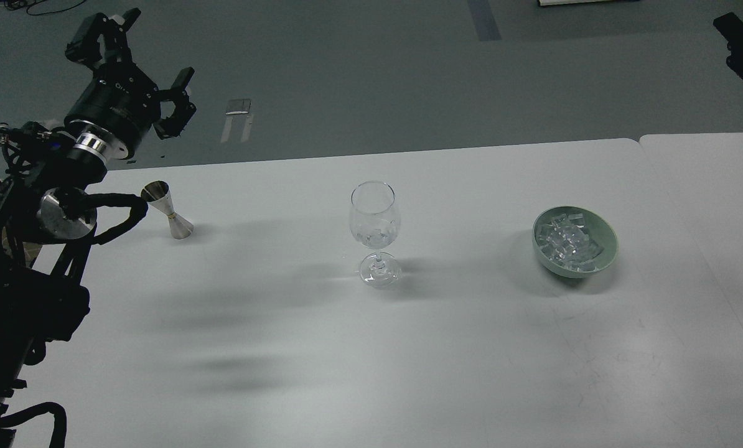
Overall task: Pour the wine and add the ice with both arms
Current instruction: 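Raise the open left gripper and hold it above the jigger, then reach the right gripper down into the green ice bowl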
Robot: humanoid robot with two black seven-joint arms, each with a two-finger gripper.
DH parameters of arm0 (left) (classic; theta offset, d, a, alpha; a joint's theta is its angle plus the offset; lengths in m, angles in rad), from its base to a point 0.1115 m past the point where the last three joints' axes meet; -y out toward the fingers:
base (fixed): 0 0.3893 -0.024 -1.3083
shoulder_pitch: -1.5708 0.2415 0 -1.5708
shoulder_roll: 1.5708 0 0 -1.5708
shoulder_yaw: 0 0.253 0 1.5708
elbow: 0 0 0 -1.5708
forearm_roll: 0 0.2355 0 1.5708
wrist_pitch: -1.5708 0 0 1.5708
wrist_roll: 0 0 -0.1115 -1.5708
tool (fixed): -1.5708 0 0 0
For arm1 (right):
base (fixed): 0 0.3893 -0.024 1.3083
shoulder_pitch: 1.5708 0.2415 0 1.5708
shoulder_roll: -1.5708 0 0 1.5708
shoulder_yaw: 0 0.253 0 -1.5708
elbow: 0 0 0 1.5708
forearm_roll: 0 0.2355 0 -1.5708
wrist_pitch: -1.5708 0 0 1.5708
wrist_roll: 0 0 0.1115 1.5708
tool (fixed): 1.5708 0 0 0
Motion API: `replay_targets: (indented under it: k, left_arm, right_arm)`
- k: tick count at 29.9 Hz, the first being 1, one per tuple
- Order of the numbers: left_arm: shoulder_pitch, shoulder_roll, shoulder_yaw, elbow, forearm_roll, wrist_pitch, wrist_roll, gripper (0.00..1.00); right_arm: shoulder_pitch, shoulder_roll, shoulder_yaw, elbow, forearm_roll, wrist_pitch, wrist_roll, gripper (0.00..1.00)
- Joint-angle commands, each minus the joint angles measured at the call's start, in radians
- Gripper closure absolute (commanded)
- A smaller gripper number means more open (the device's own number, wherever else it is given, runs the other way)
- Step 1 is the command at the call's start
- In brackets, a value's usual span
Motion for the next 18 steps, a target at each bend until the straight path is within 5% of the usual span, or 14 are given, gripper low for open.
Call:
replay_targets:
  k: [1, 18]
  left_arm:
    - [-0.007, -0.011, -0.001, 0.0, -0.001, 0.004, 0.003, 0.02]
    - [-0.004, -0.026, -0.016, 0.0, 0.002, 0.012, 0.011, 0.02]
  right_arm:
    - [0.001, -0.001, -0.007, 0.014, -0.115, 0.0, -0.001, 0.0]
    - [0.022, -0.087, -0.207, 0.143, -0.798, 0.001, 0.054, 0.0]
